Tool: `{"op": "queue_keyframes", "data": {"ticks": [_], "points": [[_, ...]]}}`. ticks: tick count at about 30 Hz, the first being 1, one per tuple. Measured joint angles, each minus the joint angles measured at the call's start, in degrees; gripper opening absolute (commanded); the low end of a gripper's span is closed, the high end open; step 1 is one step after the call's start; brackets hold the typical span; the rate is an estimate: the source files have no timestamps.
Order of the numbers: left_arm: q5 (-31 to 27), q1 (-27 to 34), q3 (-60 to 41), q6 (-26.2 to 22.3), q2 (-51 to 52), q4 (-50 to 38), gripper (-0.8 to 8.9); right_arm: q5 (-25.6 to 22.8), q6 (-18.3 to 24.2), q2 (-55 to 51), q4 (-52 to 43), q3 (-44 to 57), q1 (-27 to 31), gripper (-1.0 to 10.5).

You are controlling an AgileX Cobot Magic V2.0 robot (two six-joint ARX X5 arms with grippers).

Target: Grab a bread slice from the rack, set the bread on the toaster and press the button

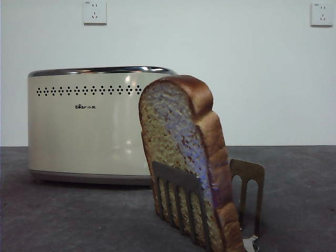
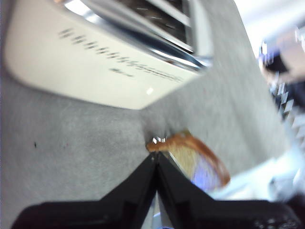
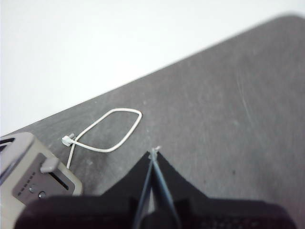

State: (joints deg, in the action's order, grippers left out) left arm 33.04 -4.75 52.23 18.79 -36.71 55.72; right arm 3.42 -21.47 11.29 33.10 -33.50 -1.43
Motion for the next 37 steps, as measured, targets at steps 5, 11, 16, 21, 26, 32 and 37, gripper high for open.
{"op": "queue_keyframes", "data": {"ticks": [5, 11, 16, 21, 26, 32, 37], "points": [[0.2, -4.92, 8.31, -23.54, -5.09, 4.42, -0.04, 2.32, 3.13, 4.7, 0.11, -5.64, 0.0, -0.1], [0.11, -12.96, 11.23, -50.47, -10.14, 4.44, 0.14, 7.61, 6.12, 10.1, 0.15, -9.07, 0.0, -0.1], [-10.99, -23.15, 11.21, -64.13, -14.69, 4.52, 1.03, 9.55, 6.56, 13.03, 0.31, -9.77, 0.0, -0.1], [-25.18, -35.01, 11.21, -69.99, -18.69, 4.52, 1.3, 10.01, 6.97, 14.53, 1.51, -9.79, 0.0, -0.1], [-28.48, -44.78, 11.21, -77.72, -21.44, 4.11, 3.25, 10.01, 7.61, 15.61, 3.08, -9.79, 0.0, -0.1], [-32.85, -53.16, 11.21, -85.02, -27.21, 2.14, 3.83, 10.01, 7.82, 15.91, 3.37, -9.79, 0.0, -0.1], [-38.62, -57.0, 11.41, -89.42, -31.65, -1.51, 4.18, 10.01, 8.02, 15.91, 3.43, -9.79, 0.0, -0.1]]}}
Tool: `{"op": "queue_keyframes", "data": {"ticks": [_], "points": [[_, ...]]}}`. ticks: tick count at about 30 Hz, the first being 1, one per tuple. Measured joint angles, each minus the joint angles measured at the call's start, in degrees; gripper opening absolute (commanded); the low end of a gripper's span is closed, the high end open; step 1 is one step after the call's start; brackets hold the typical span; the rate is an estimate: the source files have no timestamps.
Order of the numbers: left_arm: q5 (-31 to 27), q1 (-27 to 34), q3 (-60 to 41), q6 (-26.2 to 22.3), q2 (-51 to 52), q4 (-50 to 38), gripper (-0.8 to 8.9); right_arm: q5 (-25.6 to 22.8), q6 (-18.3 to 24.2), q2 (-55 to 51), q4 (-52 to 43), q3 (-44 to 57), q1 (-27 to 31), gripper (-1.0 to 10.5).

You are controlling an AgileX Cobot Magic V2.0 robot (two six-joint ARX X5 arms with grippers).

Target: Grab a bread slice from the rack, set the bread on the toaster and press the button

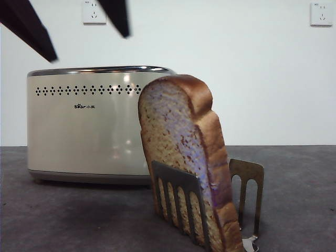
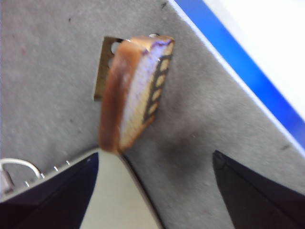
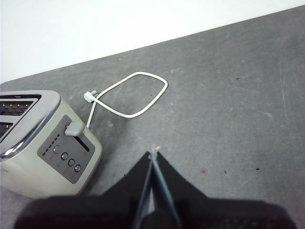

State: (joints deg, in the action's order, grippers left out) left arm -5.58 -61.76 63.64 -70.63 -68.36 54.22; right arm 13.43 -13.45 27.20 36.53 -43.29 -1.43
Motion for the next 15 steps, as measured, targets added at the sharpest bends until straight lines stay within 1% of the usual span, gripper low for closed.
{"op": "queue_keyframes", "data": {"ticks": [7, 11, 15], "points": [[-0.33, -0.66, 0.57, -0.96, -3.3, -5.79, 4.09, 0.04, 1.51, 0.0, 0.2, 0.0, 0.0, -0.1], [-0.46, -0.63, 0.57, -0.98, -6.19, -6.58, 4.08, 0.26, 2.45, 0.0, 0.26, 0.0, 0.0, -0.1], [-0.48, -0.63, 0.57, -1.64, -8.26, -7.56, 4.07, 1.53, 2.75, 0.0, 0.28, 0.0, 0.0, -0.1]]}}
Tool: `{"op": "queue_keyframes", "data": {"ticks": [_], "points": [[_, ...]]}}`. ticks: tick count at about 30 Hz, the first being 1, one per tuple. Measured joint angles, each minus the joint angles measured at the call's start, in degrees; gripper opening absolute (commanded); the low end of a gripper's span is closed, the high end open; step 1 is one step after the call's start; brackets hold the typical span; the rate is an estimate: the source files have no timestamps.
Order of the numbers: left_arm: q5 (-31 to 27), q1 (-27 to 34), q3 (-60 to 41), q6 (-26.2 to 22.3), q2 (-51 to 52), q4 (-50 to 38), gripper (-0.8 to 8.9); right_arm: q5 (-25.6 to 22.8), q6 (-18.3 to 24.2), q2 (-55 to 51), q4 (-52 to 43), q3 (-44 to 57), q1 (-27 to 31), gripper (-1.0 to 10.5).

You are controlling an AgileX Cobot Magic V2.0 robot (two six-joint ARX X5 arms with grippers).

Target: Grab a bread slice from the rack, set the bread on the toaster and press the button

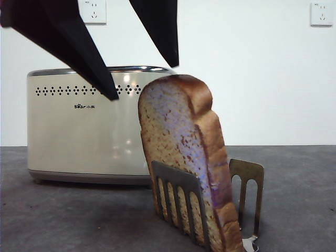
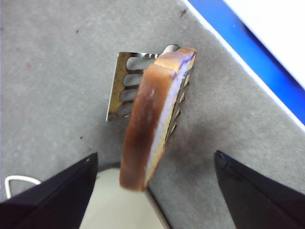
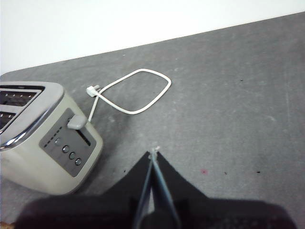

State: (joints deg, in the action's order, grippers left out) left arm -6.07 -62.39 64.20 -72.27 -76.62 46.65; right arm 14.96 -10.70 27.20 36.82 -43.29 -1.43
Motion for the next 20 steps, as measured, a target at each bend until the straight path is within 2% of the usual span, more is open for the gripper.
{"op": "queue_keyframes", "data": {"ticks": [5, 13, 16, 20], "points": [[0.0, 0.0, 0.0, -2.16, -1.57, -2.93, 4.04, 0.63, 0.04, 0.0, 0.0, 0.0, 0.0, -0.1], [0.0, 0.7, 0.0, -2.78, -4.42, -4.94, 3.94, 1.53, 0.87, 0.0, 1.44, 0.0, 0.0, -0.1], [-0.04, 1.29, 0.0, -3.19, -5.51, -4.85, 2.88, 1.53, 1.88, 0.0, 2.84, 0.0, 0.0, -0.1], [-0.24, 1.99, 0.0, -3.69, -5.77, -4.31, 2.21, 1.53, 2.78, 0.0, 4.11, 0.0, 0.0, -0.1]]}}
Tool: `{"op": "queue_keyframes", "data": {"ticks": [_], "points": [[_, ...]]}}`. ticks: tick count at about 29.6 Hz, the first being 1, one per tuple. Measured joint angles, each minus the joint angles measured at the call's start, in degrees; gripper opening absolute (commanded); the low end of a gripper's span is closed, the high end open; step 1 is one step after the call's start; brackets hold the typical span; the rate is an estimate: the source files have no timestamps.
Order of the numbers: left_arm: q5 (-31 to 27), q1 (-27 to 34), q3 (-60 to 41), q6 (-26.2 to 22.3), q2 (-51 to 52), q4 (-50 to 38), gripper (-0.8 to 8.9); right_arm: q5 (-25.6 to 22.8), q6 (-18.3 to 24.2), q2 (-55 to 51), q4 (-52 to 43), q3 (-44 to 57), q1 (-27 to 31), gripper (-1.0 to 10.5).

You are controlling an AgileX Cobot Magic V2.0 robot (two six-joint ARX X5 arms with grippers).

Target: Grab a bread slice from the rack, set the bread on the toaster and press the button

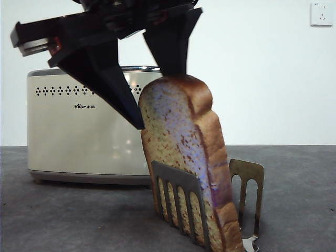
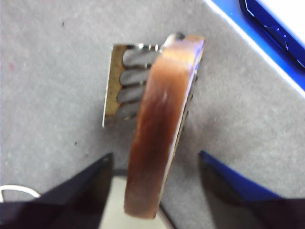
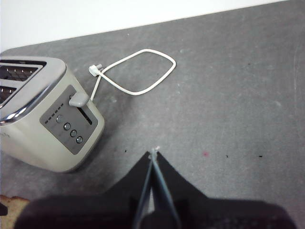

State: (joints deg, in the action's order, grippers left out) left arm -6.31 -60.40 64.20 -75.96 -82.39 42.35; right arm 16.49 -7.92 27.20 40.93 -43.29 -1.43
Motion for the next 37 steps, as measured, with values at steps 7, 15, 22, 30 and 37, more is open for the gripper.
{"op": "queue_keyframes", "data": {"ticks": [7, 15, 22, 30, 37], "points": [[0.0, 0.0, 0.0, -0.11, 0.0, 0.02, 0.93, 0.0, 0.26, 0.0, 0.0, 0.0, 0.0, -0.1], [0.0, -0.13, 0.0, -0.11, 0.0, 0.02, 0.17, 0.0, 0.46, 0.0, 0.0, 0.0, 0.0, -0.1], [0.0, -0.13, 0.0, -0.11, 0.0, -0.02, 0.16, 0.0, 1.33, 0.0, 0.0, 0.0, 0.0, -0.1], [0.0, -0.13, 5.03, 0.42, 0.0, 0.57, -0.08, 0.0, 1.57, 0.0, 1.16, 0.0, 0.0, -0.1], [0.0, -0.68, 11.26, 0.61, 0.28, 6.25, -0.09, 0.0, 1.57, 0.0, 1.57, 0.0, 0.0, -0.1]]}}
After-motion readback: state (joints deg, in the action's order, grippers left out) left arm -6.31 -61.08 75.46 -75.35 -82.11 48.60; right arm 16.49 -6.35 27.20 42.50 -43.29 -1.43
